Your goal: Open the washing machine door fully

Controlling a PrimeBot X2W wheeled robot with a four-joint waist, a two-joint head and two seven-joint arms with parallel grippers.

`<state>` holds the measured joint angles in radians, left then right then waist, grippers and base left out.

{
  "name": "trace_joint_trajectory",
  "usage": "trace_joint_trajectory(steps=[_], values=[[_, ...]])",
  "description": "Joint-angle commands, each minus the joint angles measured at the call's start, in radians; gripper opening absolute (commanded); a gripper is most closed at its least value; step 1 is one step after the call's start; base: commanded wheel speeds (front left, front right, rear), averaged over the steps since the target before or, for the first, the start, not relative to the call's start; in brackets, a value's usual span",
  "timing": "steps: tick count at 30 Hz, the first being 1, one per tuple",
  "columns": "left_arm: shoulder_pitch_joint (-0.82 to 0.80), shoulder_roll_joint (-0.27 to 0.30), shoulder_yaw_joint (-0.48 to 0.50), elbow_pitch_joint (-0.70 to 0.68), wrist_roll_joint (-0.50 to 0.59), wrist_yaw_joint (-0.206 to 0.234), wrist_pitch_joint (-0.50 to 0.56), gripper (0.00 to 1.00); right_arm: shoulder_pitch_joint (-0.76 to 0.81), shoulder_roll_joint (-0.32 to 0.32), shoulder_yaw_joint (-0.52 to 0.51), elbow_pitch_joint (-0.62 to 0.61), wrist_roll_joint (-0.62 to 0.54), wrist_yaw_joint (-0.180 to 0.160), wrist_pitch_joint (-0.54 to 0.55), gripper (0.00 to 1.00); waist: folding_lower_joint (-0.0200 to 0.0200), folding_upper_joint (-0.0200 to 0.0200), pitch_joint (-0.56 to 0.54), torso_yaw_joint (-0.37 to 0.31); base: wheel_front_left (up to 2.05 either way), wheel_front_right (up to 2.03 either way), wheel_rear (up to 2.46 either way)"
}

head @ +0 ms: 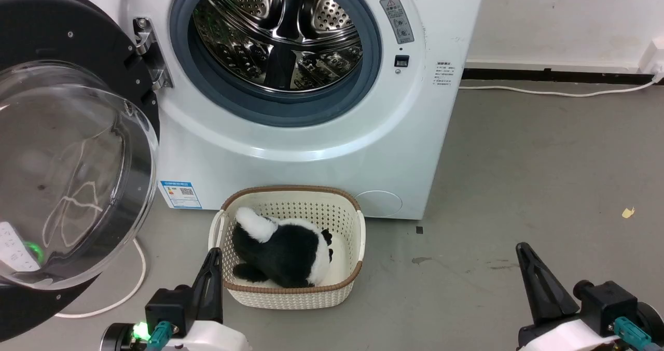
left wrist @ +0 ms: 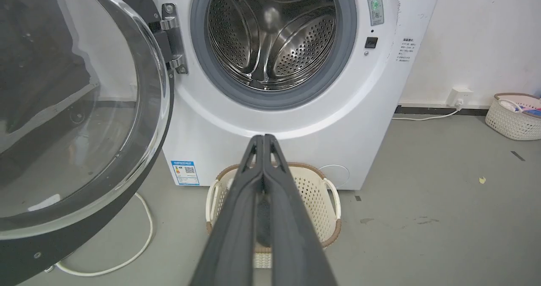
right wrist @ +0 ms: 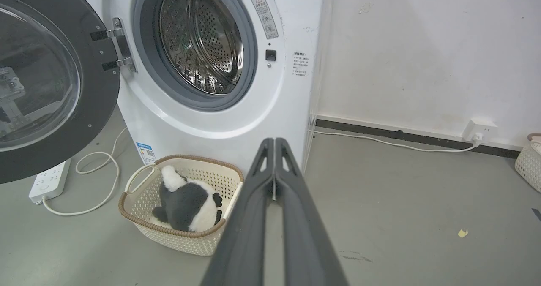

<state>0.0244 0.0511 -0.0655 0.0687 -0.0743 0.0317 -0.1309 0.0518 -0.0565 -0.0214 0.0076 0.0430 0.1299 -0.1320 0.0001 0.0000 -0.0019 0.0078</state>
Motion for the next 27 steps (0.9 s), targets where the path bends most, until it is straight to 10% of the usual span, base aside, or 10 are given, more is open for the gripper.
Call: trace_joint_trajectory(steps=[1,27], values=[[-0.01,0.0,0.005,-0.007,0.009,-0.003,0.006,0.0,-0.015,0.003,0.002,-0.003,-0.008,0.0,0.007,0.0,0.0,0.0,0.0,0.0,0.0,0.0,0.0],[-0.016,0.0,0.031,-0.033,0.037,-0.015,0.059,0.0,-0.031,0.004,0.01,-0.005,-0.023,0.001,0.06,0.0,0.0,0.0,0.001,-0.003,0.0,0.0,0.0]])
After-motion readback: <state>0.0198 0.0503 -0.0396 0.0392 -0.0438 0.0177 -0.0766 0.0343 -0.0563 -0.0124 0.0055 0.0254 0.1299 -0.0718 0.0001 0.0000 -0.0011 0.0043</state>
